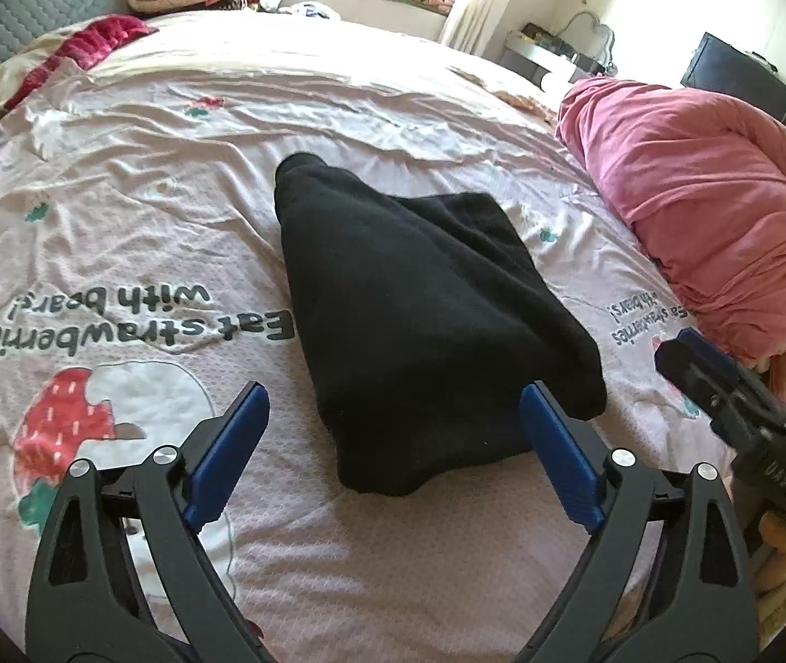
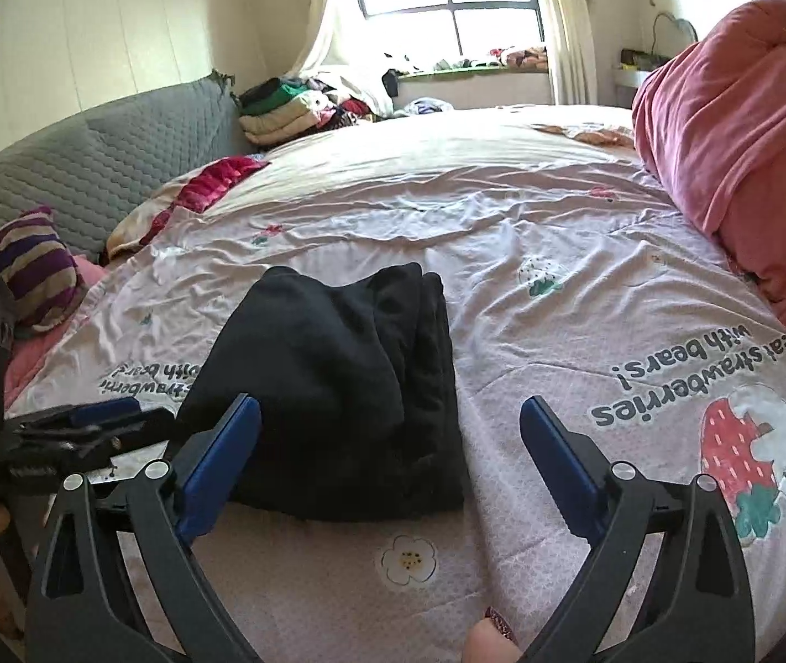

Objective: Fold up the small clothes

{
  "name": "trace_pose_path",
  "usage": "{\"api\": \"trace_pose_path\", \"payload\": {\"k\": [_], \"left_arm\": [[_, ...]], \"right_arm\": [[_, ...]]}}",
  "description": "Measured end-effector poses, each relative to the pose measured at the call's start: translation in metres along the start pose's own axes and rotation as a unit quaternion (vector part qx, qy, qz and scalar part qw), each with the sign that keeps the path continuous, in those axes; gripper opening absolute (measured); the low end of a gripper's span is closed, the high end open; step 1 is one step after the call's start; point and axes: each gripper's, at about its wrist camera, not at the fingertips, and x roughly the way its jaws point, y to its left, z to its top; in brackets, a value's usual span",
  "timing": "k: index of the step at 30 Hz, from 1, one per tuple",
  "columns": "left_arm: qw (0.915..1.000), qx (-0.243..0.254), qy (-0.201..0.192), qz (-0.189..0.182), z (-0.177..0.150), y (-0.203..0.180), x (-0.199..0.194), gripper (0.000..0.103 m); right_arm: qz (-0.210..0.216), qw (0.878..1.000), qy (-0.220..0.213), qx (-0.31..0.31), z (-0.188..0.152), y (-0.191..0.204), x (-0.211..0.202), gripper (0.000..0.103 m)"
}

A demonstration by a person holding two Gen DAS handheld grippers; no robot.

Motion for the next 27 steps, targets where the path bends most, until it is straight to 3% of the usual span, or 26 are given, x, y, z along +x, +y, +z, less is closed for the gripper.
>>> {"api": "trace_pose_path", "payload": {"k": [3,12,21,27], "left_arm": [[0.9999,0.003,-0.013,0.000,-0.002,-0.001,-0.011,0.093],[0.9991,0.005,-0.041,0.003,-0.017,0.001,-0.035,0.093],[0.9979,0.019,-0.062,0.010,-0.044,0.001,-0.047,0.093],[0.9974,0.029,-0.063,0.016,-0.064,0.004,-0.050,0.093]], "right_arm": [[0.000,1.000,-0.026,0.002,-0.004,0.002,-0.012,0.098],[0.015,0.995,-0.098,0.018,-0.019,-0.001,-0.048,0.098],[-0.009,0.990,-0.138,0.003,-0.041,0.008,-0.072,0.098],[-0.033,0.989,-0.142,-0.006,-0.063,0.015,-0.078,0.098]]}}
